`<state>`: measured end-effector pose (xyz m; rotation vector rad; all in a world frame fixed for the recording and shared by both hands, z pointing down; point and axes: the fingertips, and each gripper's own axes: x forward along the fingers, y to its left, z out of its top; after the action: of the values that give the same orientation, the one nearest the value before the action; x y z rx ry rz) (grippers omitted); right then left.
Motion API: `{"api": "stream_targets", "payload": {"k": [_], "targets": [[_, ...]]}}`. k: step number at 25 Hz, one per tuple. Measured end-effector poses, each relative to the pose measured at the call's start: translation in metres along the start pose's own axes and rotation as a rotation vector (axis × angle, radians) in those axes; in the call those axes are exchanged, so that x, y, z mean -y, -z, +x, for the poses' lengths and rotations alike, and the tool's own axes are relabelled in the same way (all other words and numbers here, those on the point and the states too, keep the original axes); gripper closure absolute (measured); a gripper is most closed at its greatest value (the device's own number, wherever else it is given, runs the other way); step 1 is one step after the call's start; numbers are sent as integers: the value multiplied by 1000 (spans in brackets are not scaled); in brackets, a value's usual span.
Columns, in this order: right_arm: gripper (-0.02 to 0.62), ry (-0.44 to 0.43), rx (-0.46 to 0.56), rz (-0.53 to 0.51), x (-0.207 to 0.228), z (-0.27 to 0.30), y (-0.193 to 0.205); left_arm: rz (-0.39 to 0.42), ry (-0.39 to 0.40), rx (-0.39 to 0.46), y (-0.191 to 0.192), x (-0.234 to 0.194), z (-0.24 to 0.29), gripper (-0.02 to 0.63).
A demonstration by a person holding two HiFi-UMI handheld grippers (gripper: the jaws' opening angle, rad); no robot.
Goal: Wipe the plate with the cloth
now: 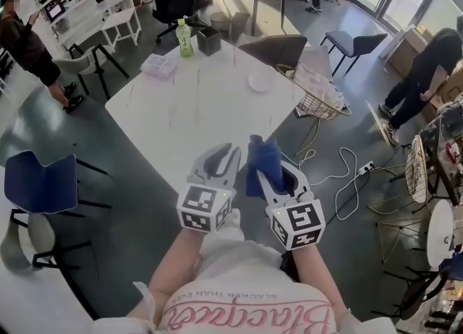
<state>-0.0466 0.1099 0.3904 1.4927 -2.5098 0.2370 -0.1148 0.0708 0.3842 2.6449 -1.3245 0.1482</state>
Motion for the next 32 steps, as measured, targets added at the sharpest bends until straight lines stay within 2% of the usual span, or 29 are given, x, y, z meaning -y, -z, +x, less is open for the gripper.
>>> {"api": "stream_targets", "payload": {"k": [6, 10, 17, 26, 32], "targets": [[476, 23, -24, 4, 36, 45, -4, -9, 10, 0, -7, -26, 53, 540], [476, 39, -35, 12, 57, 66, -7, -25, 32, -15, -11, -38, 83, 466], [476, 68, -62, 46, 85, 86, -2, -77, 59, -46, -6, -52, 118, 406], [476, 47, -96, 54, 125, 126, -3, -96, 30, -61, -5, -74, 164, 403], [476, 15, -116, 45, 172, 165, -7, -111, 15, -74, -5, -90, 220, 405]]}}
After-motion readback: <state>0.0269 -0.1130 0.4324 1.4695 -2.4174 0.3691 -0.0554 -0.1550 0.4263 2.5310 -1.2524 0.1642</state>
